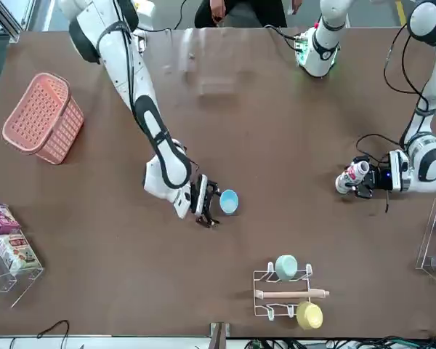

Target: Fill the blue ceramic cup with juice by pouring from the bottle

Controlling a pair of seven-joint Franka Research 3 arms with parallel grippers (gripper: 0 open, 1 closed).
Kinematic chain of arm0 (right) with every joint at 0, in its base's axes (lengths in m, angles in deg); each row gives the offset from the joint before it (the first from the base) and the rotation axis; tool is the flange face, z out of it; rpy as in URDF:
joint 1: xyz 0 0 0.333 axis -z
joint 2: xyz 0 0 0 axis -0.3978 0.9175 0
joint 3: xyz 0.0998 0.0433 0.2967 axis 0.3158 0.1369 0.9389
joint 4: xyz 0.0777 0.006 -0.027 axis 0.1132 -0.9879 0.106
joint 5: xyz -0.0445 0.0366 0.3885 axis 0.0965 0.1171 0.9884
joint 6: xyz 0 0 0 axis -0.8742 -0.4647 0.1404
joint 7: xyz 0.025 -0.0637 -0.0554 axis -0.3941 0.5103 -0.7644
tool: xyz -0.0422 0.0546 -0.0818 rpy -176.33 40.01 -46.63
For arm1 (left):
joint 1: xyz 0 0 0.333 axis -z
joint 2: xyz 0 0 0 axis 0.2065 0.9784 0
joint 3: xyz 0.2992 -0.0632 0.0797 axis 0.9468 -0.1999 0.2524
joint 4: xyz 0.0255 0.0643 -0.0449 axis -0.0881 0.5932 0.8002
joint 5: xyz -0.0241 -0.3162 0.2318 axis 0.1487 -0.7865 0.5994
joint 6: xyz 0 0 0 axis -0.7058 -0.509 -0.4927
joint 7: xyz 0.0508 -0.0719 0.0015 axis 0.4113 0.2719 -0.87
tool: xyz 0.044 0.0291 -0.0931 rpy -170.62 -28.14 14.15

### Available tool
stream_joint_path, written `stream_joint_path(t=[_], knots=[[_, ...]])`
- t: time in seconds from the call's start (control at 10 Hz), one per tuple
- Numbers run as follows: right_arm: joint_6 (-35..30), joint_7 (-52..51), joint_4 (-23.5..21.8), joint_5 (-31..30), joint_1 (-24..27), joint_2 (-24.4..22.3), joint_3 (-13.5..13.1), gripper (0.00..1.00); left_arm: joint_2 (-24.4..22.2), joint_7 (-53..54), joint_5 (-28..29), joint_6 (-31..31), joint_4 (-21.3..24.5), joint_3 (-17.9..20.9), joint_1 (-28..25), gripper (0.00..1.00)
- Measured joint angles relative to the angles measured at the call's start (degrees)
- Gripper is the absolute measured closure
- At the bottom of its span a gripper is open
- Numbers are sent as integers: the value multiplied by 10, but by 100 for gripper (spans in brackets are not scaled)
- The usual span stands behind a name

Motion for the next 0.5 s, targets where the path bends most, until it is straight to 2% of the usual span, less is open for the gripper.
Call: stream_joint_path(t=[0.1,0.5], knots=[[1,0,0,1,-1,0,0,0,-1,0,-6,0,-6,-3,11,54],[1,0,0,2,-5,9,0,0,-37,-27,-14,9,-24,-5,67,55]])
